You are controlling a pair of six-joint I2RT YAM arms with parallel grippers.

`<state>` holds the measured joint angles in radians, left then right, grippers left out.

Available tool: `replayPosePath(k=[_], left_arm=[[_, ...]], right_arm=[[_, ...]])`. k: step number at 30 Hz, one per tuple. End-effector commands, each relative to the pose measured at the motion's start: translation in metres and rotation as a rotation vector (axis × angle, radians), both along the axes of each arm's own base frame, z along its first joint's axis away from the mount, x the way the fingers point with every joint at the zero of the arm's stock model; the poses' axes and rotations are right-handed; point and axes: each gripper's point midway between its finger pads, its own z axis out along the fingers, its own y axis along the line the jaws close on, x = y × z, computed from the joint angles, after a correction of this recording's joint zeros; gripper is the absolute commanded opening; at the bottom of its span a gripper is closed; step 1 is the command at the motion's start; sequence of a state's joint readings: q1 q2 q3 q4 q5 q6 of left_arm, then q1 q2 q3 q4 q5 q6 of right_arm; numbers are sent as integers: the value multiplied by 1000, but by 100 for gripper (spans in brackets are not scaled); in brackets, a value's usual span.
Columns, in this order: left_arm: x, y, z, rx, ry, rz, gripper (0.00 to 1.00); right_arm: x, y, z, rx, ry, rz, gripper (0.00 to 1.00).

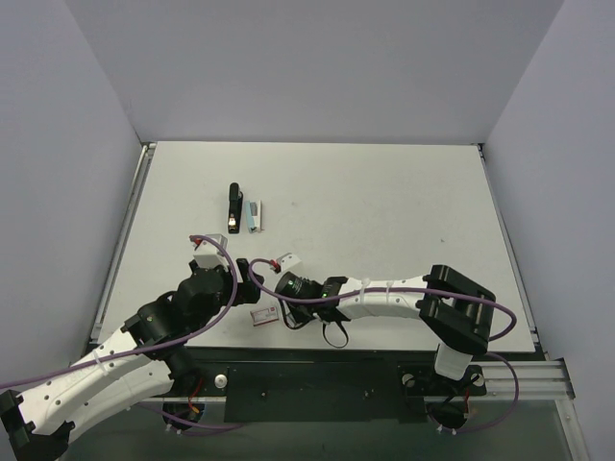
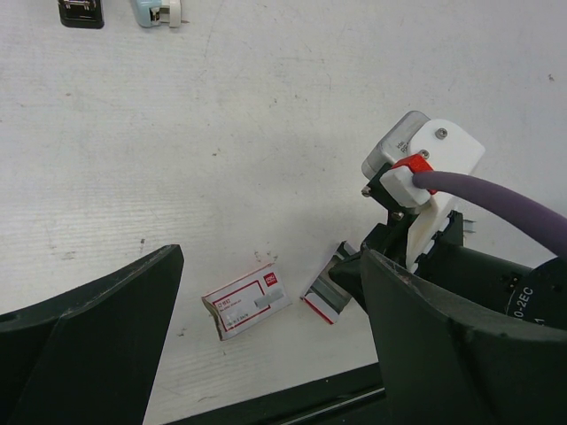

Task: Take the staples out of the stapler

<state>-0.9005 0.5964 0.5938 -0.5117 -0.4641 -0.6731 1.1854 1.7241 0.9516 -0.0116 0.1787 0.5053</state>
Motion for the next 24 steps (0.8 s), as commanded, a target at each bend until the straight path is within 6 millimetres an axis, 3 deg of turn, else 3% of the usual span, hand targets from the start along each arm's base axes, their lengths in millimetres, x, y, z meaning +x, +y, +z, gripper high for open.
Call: replayPosePath(k=[1, 5, 9, 11, 14, 18, 21, 24], left_arm=[[5, -8, 27, -67, -54, -9, 92], [5, -9, 30, -69, -57, -12, 92], [4, -8, 30, -70, -57, -15, 92], [3, -7, 30, -73, -58, -18, 92], [2, -7, 29, -74, -59, -20, 92], [1, -9, 26, -75, -53, -32, 92], [0, -10, 23, -71, -49, -37, 92], [0, -12, 21, -81, -51, -47, 92]], right_arm=[[7, 13, 34, 63, -47, -7, 2], [12, 10, 53, 82, -89, -24, 0], [19, -9, 72, 86, -144, -66, 0], [27, -26, 84, 97, -163, -117, 4], [35, -62, 88, 61, -187, -202, 23], [44, -112, 99, 65, -188, -322, 37], [45, -154, 91, 15, -165, -427, 44], [42, -182, 84, 1, -139, -519, 49]])
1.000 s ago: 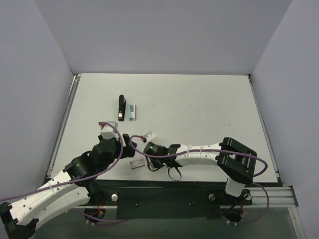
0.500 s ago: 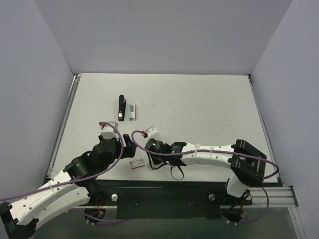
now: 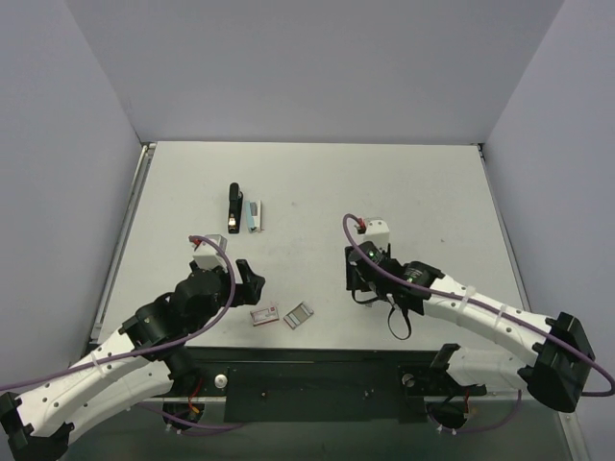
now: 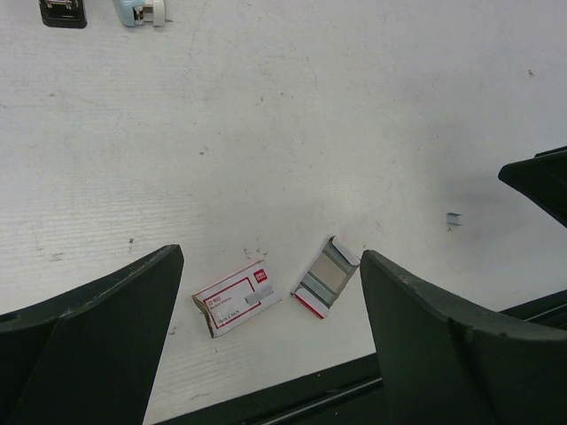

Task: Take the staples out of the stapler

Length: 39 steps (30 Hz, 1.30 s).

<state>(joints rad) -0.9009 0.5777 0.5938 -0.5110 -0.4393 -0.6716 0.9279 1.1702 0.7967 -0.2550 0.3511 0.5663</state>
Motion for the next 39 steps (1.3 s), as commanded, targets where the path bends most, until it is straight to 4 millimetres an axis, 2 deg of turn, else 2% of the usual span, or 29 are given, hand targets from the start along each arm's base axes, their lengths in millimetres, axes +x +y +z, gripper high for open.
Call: replayPosePath(k=[1, 6, 10, 12, 18, 26, 34, 39], left_arm=[[3, -11, 19, -67, -49, -29, 92], [1, -15, 13, -72, -37, -49, 92], [0, -17, 10, -79, -31, -58, 93], [-1, -19, 9, -85, -30, -64, 93], [-1, -20, 7, -84, -22, -72, 92], [-2, -19, 5, -79, -15, -70, 93], [-2, -19, 3, -76, -10, -66, 92], [-2, -18, 3, -74, -9, -63, 93]], right_arm=[[-16, -58, -26, -87, 92, -154, 50], [-28, -85, -52, -68, 179, -246, 54], [-37, -95, -72, -73, 244, -267, 55], [-37, -93, -79, -58, 268, -266, 55], [-26, -70, -83, 38, 262, -196, 56], [-18, -53, -97, 56, 299, -140, 57], [-16, -41, -110, 79, 327, -101, 57], [-22, -42, -116, 74, 349, -97, 57]])
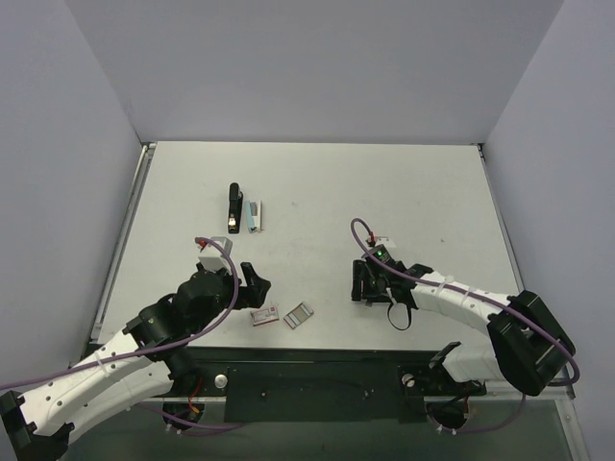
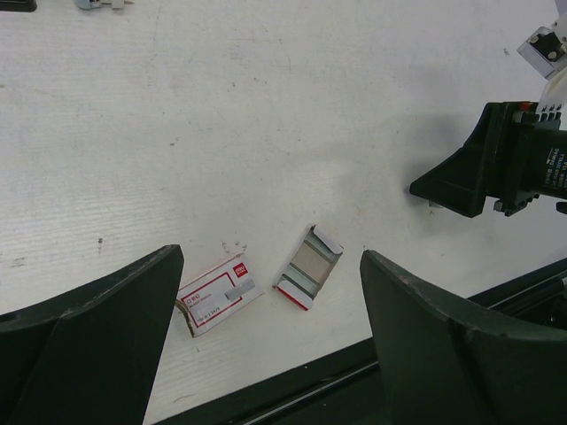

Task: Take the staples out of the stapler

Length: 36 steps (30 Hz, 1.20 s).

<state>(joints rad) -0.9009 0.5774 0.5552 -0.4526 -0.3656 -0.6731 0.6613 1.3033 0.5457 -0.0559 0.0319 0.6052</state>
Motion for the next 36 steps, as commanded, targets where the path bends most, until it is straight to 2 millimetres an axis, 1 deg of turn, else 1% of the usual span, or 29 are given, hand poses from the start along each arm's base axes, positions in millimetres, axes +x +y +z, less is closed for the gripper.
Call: replayPosePath(k=[1, 8, 16, 21, 27, 33, 36], left_arm=[[3, -4, 10, -36, -23, 4, 93], [4, -6, 11, -38, -22, 3, 92], [4, -8, 12, -43, -23, -4, 92], [3, -8, 14, -46, -24, -7, 92], [2, -5, 14, -51, -25, -3, 93], [0, -2, 10, -45, -21, 1, 93], [0, -1, 9, -46, -21, 4, 93]], right_arm=[[-8, -1, -7, 4, 28, 12, 57], [-22, -1, -7, 5, 37, 22, 57], [-31, 3, 0, -37, 8, 56, 57], [-31, 8, 6, -52, -10, 72, 57], [-29, 9, 3, -76, -12, 59, 56], [-25, 4, 2, -105, -23, 25, 53], [-22, 3, 1, -119, -21, 19, 47]])
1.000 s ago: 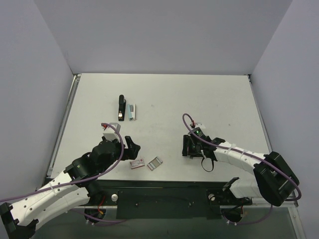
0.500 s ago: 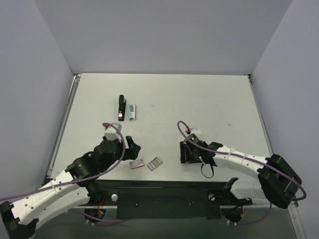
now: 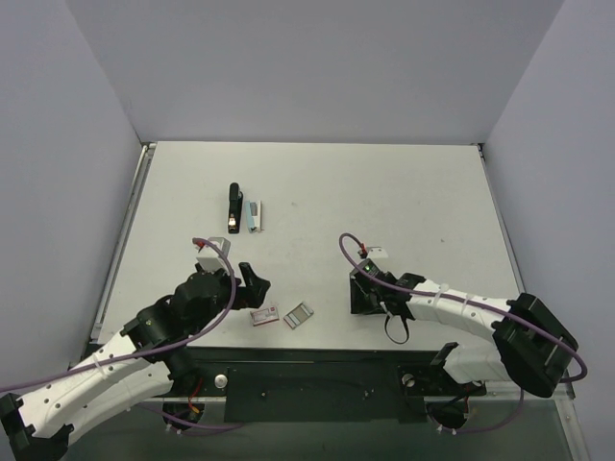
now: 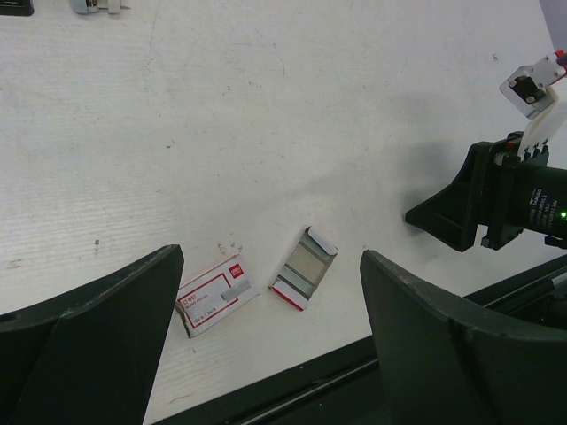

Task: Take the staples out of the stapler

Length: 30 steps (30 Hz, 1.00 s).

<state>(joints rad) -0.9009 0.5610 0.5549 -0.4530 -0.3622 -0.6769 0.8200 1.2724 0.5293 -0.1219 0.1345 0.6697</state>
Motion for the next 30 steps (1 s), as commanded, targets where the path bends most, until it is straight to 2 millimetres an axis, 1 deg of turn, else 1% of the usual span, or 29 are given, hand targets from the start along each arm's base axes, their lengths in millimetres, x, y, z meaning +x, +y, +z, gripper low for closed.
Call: replayPosePath(k=[1, 7, 16, 20, 22, 23, 26, 30], left_arm=[[1, -1, 5, -29, -14, 6, 92], [0, 2, 5, -23, -14, 14, 92], [0, 2, 4, -23, -13, 13, 93], [1, 1, 4, -24, -12, 13, 93], [1, 1, 4, -23, -11, 12, 93], [1, 1, 3, -20, -10, 15, 93], [2, 1, 4, -19, -10, 16, 93], [2, 1, 4, -21, -10, 17, 93]], right_arm=[[6, -5, 3, -52, -11, -35, 45], [5, -4, 1, -63, 0, -25, 34], [1, -4, -2, -96, 6, -7, 25], [0, -4, -3, -109, 7, -3, 19], [1, -3, -2, -112, 0, -3, 13], [1, -2, -2, -113, 1, -3, 12], [1, 2, 0, -108, -2, 10, 6], [4, 15, 8, -93, -19, 40, 4]])
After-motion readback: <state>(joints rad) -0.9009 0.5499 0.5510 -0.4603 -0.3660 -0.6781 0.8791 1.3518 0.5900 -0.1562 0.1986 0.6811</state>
